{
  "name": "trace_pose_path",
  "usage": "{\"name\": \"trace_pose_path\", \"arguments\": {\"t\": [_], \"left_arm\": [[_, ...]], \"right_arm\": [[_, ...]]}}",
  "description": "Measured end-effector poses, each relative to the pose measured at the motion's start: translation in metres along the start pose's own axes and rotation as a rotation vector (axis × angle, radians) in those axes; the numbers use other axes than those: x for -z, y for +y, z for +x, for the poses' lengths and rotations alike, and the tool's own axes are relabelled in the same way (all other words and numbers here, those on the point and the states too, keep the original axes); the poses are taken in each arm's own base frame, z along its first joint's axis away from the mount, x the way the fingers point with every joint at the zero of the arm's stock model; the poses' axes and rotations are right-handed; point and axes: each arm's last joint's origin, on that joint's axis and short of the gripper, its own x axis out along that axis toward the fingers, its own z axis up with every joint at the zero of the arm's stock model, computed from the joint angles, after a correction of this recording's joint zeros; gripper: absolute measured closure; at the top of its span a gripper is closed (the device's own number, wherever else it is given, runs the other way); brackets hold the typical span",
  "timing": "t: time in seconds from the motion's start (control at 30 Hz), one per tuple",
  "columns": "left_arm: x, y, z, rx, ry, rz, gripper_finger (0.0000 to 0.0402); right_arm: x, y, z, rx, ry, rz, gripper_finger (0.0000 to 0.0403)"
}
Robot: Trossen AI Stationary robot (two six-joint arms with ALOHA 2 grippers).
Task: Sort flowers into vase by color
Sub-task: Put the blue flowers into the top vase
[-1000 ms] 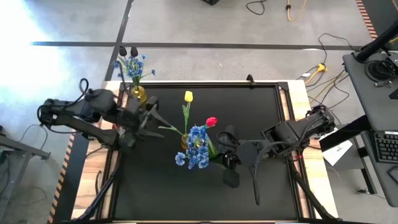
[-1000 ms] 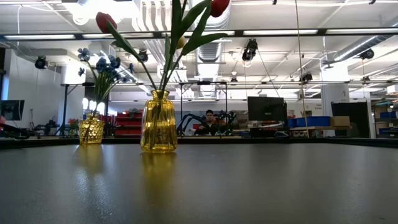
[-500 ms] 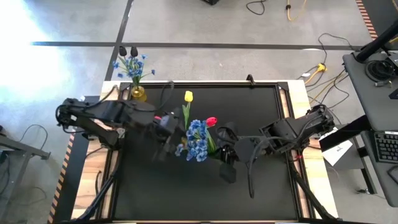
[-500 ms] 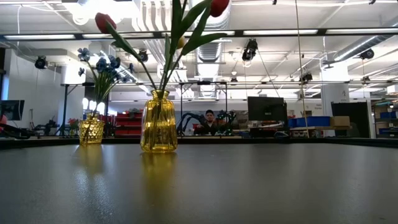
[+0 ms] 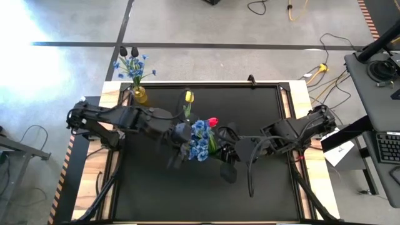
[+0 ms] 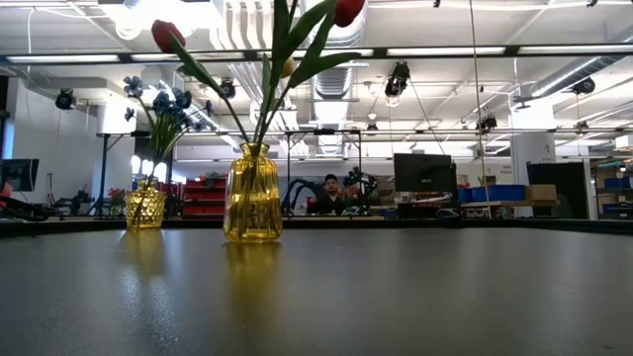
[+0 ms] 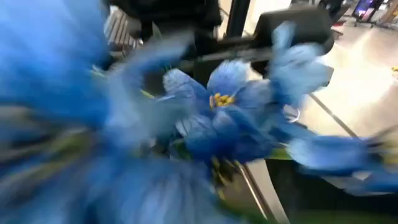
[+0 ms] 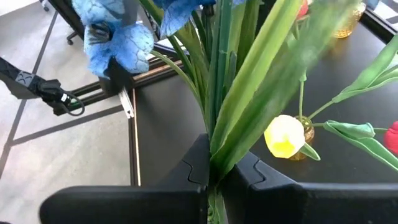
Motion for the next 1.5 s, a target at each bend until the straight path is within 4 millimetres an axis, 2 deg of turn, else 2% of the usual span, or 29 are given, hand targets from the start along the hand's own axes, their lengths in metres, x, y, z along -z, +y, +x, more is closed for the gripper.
{"name": "trace_pose_path", "arguments": {"t": [0.1, 0.27, 0.4, 0.57, 0.7, 0.8, 0.97, 1.13, 1.23, 1.4, 1.5], "left_arm": [[0.002, 0.001, 0.008, -0.003, 0.010, -0.001, 0.0157], [-0.001, 0.003, 0.009, -0.045, -0.026, -0.022, 0.0186], [0.001, 0.005, 0.009, -0.106, -0.010, -0.034, 0.0254], [0.003, 0.008, 0.009, -0.187, 0.004, -0.037, 0.0380], [0.002, 0.003, 0.001, -0.178, 0.006, -0.046, 0.0387], [-0.007, -0.005, -0.021, -0.160, -0.010, -0.036, 0.0397], [-0.014, -0.009, -0.079, -0.194, 0.003, -0.009, 0.0400], [-0.001, -0.007, -0.137, -0.305, 0.086, -0.055, 0.0401], [0.005, -0.006, -0.175, -0.374, 0.077, -0.094, 0.0401], [0.012, -0.002, -0.230, -0.544, -0.039, -0.140, 0.0401], [0.023, 0.003, -0.258, -0.755, -0.081, -0.200, 0.0401]], "right_arm": [[0.000, 0.000, 0.001, 0.003, 0.003, -0.001, 0.0390], [-0.001, -0.001, 0.001, 0.030, -0.019, 0.022, 0.0380], [0.000, -0.001, 0.003, 0.048, -0.025, 0.014, 0.0335], [-0.002, -0.001, 0.002, 0.060, -0.054, 0.010, 0.0265], [-0.006, 0.002, 0.002, 0.031, -0.096, 0.012, 0.0217], [-0.009, 0.005, -0.005, -0.004, -0.122, 0.020, 0.0186], [-0.014, 0.014, -0.032, -0.074, -0.200, -0.020, 0.0150], [-0.020, 0.027, -0.062, -0.077, -0.318, -0.102, 0.0131], [-0.022, 0.031, -0.076, -0.056, -0.366, -0.130, 0.0129], [-0.027, 0.030, -0.084, -0.041, -0.397, -0.165, 0.0134], [-0.031, 0.026, -0.082, -0.018, -0.404, -0.184, 0.0138]]}}
